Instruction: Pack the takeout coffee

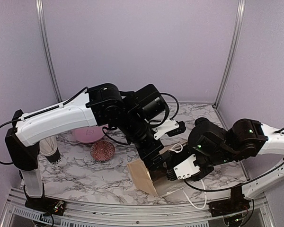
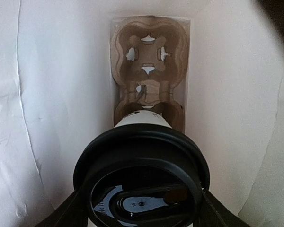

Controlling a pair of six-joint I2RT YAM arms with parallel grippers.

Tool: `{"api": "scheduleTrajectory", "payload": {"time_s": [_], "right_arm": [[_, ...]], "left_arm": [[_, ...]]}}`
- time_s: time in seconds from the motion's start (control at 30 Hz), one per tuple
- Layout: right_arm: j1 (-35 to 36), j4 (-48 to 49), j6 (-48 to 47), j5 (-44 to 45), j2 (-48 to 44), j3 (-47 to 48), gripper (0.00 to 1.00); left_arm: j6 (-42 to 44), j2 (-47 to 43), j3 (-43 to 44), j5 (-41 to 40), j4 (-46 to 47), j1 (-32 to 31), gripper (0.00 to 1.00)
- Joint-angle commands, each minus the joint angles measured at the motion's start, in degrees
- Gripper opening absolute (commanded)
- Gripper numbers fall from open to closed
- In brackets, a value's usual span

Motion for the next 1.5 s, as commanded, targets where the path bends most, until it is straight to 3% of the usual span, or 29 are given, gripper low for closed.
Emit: {"api": "scheduleTrajectory", "payload": {"time_s": [0.0, 0.2, 0.4, 0.53, 0.7, 0.93, 1.23, 1.47], "right_arm": [[-0.2, 0.0, 0.7, 0.1, -0.6, 1.5, 0.35], [-0.2, 0.8, 0.1, -0.3, -1.0, 2.1, 0.35], [1.8, -0.5, 0.7, -7.0, 0.6, 6.4, 0.35], [2.7, 0.3, 0.7, -9.3, 4.0, 9.6, 0.35], [4.2, 0.9, 1.6, -11.6, 8.8, 16.6, 0.36], [5.9, 1.3, 3.7, -13.6, 15.0, 25.0, 0.35], [6.0, 0.9, 2.8, -7.0, 7.1, 14.4, 0.35], [5.9, -0.5, 1.4, -5.2, 1.8, 7.0, 0.35]], "left_arm": [[1.4, -6.3, 1.1, 0.2, -2.5, -0.7, 0.99], [2.5, -9.8, -0.8, -0.7, -2.5, -1.6, 0.99], [0.2, -15.6, -3.9, -18.7, -1.9, -0.6, 0.99], [-3.4, -18.6, -6.7, -28.9, 0.5, 4.9, 0.99], [-5.6, -22.9, -13.8, -28.9, 5.5, 9.6, 0.99], [-5.6, -23.4, -18.6, -27.7, 8.8, 11.1, 0.99], [-6.9, -20.6, -23.1, -29.8, 11.2, 12.1, 0.99], [-8.3, -12.4, -23.8, -28.9, 15.0, 12.1, 0.99]]}}
